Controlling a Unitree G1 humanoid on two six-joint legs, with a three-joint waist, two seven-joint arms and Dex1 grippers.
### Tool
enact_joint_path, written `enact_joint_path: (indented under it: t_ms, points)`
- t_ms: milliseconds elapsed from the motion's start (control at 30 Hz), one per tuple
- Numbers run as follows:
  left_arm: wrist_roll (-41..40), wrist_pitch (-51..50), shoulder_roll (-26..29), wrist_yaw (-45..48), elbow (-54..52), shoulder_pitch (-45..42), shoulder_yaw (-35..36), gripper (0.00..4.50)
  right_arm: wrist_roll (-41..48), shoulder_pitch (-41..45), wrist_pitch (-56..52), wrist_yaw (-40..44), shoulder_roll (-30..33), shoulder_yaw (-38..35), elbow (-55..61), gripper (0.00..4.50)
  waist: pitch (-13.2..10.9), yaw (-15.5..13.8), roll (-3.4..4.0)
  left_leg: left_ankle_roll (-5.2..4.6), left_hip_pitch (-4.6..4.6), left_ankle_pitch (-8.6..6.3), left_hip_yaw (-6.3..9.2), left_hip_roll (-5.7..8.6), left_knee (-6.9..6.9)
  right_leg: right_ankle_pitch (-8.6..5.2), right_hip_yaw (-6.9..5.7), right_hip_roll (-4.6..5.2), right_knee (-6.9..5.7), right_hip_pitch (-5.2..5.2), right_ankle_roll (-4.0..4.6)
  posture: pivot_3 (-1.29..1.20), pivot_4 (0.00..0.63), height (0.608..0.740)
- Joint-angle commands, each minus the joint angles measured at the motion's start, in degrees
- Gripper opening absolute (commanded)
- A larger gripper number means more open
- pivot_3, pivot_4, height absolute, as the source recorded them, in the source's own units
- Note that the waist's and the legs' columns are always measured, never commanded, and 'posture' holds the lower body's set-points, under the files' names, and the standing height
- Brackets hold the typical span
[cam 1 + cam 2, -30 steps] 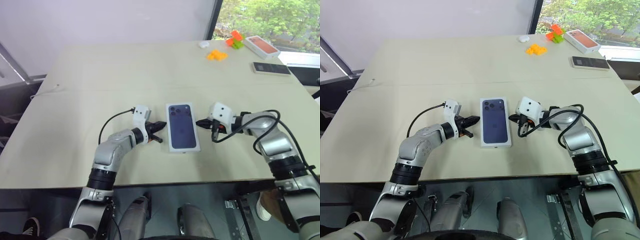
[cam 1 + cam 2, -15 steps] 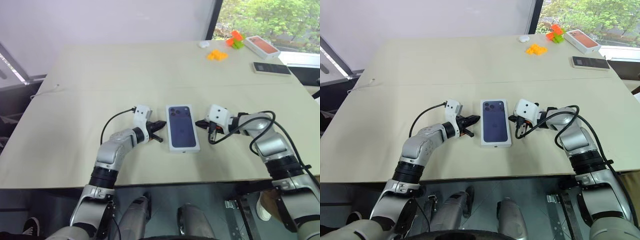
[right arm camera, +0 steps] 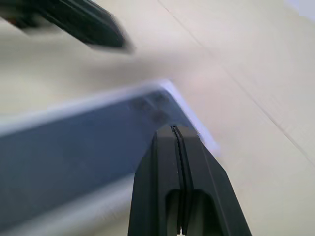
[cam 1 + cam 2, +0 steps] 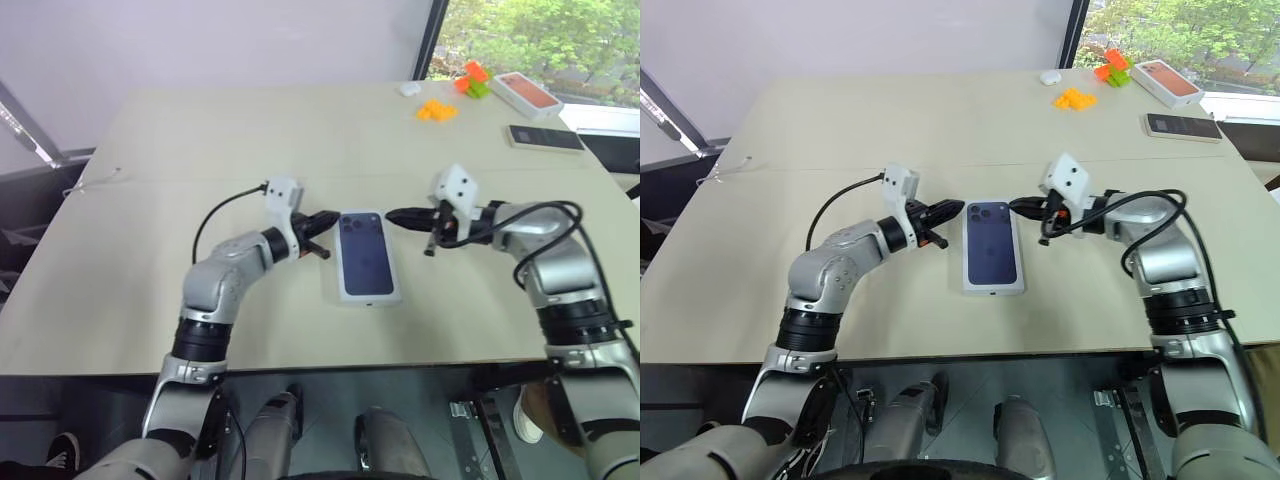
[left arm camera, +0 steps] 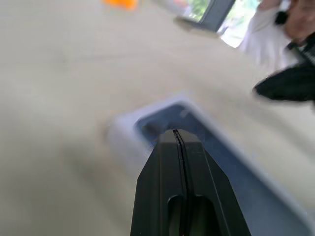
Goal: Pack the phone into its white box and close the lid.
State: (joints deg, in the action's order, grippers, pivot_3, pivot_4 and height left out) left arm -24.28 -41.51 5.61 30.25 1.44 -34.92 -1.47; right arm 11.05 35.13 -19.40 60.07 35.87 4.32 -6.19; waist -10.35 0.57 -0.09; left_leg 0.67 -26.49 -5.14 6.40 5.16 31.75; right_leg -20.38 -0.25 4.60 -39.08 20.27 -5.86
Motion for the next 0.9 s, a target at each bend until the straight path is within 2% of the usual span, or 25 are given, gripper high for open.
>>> enact_joint_path:
  t_ms: [33,233,333,567,733,800,900]
  points:
    - [1.97,3.01,-1.66,0.21,2.34,0.05,-3.5,0.0,-2.49,-2.79,1.0,-3.52,-1.98,2.55,2.42,0.02,0.0,0.02,0.0,-0.01,0.0,-0.01,0.0,0.0,0.0,0.0,-0.01,0.0,0.0,-0.02,0.0,0.0,0.15,0.74]
    - [5.41,4.84,-1.07,0.54,6.03,4.7,-7.47,0.0,-5.94,-7.07,2.88,-6.43,-1.56,4.69,2.99,0.02,0.01,0.25,0.02,-0.01,0.02,0.0,-0.06,-0.01,-0.03,0.0,0.02,-0.02,-0.02,0.05,-0.01,0.0,0.15,0.74]
    - [5.81,6.1,0.33,0.2,6.88,6.4,-6.03,0.0,-6.42,-9.53,3.66,-4.87,-0.12,6.02,5.77,0.02,0.06,0.09,0.05,0.02,0.18,-0.03,0.03,-0.03,-0.01,-0.01,-0.01,-0.04,-0.02,0.02,0.01,0.0,0.15,0.74]
    - [3.81,4.99,0.43,0.34,4.72,4.17,-4.57,0.0,-5.27,-5.66,2.49,-5.29,-0.37,3.81,3.18,0.02,0.08,0.24,0.07,0.13,0.19,-0.1,0.02,-0.03,0.14,-0.11,0.01,-0.03,-0.01,-0.02,0.21,0.0,0.15,0.74]
    - [0.84,1.2,-0.17,0.05,-2.33,3.69,-4.2,0.0,2.97,-7.45,-5.49,3.6,4.05,1.71,9.33,0.02,0.05,-0.13,0.04,0.02,-0.06,-0.05,0.06,-0.02,0.14,-0.02,-0.01,-0.03,0.0,0.05,0.03,0.0,0.15,0.74]
    - [0.15,0.27,-0.58,0.03,-3.36,4.2,-4.21,0.0,3.35,-8.2,-6.53,4.22,5.24,1.91,9.92,0.02,0.05,-0.08,0.04,-0.08,-0.1,-0.1,0.05,-0.01,0.12,-0.02,-0.02,-0.01,0.01,0.04,-0.01,0.0,0.15,0.74]
    - [1.68,0.45,-0.38,-0.23,-2.38,5.77,-5.67,0.0,-0.45,-9.99,-2.69,3.38,6.54,4.07,8.2,0.02,0.05,-0.04,0.04,-0.1,-0.09,-0.13,0.02,0.0,0.07,-0.05,-0.02,0.0,0.03,0.03,-0.05,0.0,0.15,0.74]
